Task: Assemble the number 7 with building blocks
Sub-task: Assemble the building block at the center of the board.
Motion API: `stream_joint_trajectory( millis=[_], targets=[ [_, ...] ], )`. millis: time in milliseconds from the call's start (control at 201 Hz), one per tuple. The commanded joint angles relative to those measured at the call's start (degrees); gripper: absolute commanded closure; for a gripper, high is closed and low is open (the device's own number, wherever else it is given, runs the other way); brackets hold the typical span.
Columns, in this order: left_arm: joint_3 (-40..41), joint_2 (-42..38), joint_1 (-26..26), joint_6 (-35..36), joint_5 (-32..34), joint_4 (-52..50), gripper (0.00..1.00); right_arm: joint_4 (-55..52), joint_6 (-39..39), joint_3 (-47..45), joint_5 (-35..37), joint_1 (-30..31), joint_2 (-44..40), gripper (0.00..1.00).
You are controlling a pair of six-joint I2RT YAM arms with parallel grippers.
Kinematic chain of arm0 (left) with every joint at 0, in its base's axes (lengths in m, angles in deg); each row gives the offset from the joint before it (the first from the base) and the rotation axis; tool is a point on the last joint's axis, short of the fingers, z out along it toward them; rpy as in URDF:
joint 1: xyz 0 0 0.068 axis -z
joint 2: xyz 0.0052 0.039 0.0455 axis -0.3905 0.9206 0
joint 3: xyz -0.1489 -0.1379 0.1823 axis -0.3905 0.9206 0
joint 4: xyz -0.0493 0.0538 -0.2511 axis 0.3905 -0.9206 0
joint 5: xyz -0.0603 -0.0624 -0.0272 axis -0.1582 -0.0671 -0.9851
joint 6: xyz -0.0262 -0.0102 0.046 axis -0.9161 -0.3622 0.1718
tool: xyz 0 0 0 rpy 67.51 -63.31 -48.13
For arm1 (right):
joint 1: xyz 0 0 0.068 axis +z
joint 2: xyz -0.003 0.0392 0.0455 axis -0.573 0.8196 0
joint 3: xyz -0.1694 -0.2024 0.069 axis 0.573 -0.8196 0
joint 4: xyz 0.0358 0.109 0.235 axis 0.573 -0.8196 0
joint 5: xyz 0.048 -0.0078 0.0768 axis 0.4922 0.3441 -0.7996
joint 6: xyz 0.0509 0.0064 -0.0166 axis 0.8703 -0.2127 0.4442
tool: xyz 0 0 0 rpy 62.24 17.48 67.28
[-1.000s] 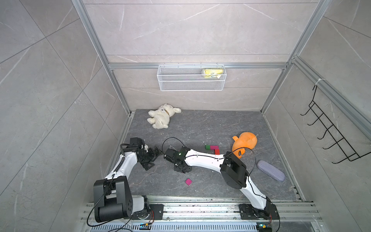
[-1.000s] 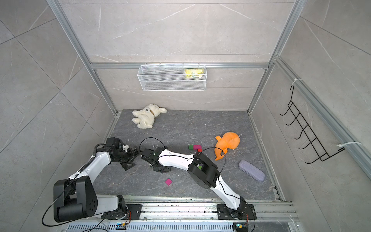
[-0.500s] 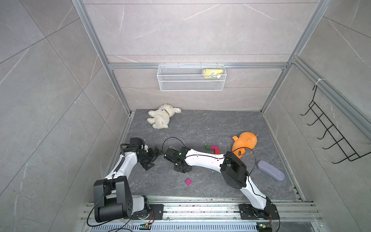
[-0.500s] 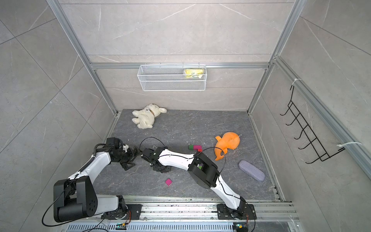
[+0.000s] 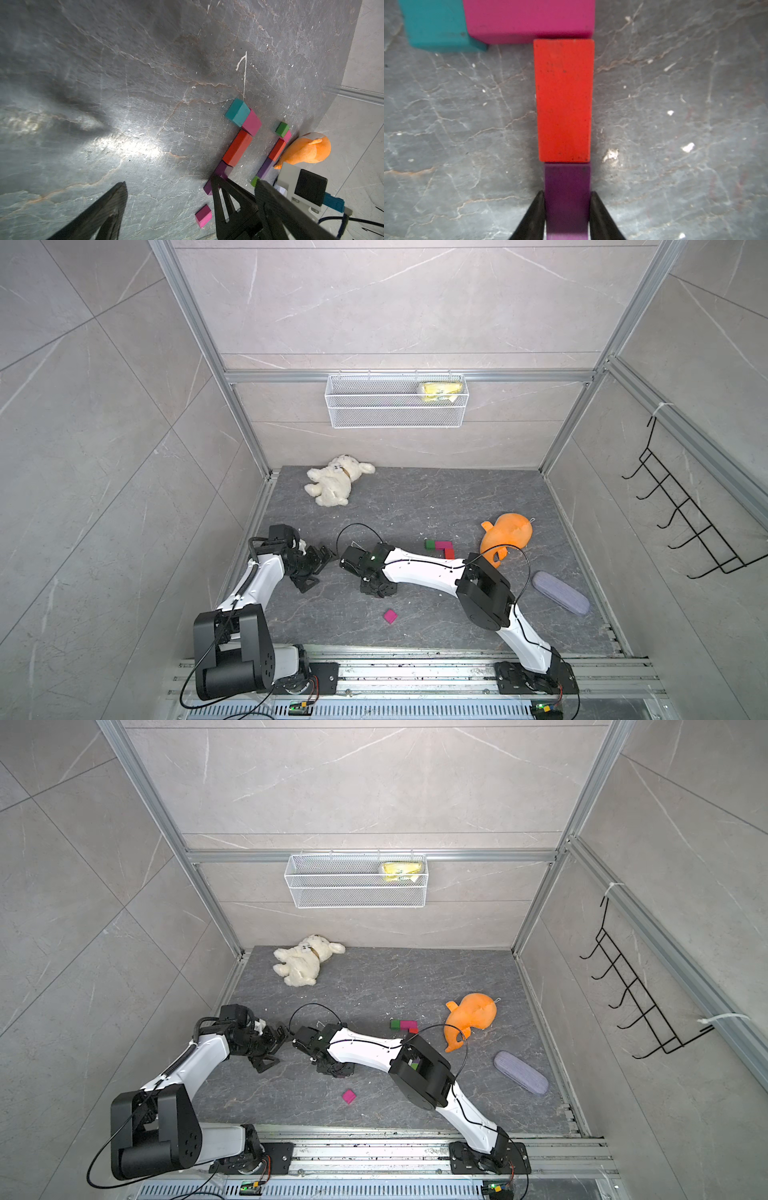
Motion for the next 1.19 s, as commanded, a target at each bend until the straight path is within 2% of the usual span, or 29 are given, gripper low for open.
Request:
stream_joint_trajectory(
  millis=[0, 806, 1190],
  targets=[
    [-0.25, -0.86, 0.32, 1.12, -0.25, -0.88, 0.0, -0.27, -0.62, 0.91, 0.02, -0.51, 2.03, 0.64],
    [-0.19, -0.86, 0.26, 1.15, -0.25, -0.94, 0.0, -0.99, -0.76, 1.63, -0.06, -0.61, 2.8, 0.61],
    [-0.2, -0.76, 0.28, 1.1, -0.23, -0.91, 0.0, -1.41, -0.85, 1.28, 0.33, -1.08, 2.75, 0.54]
  ],
)
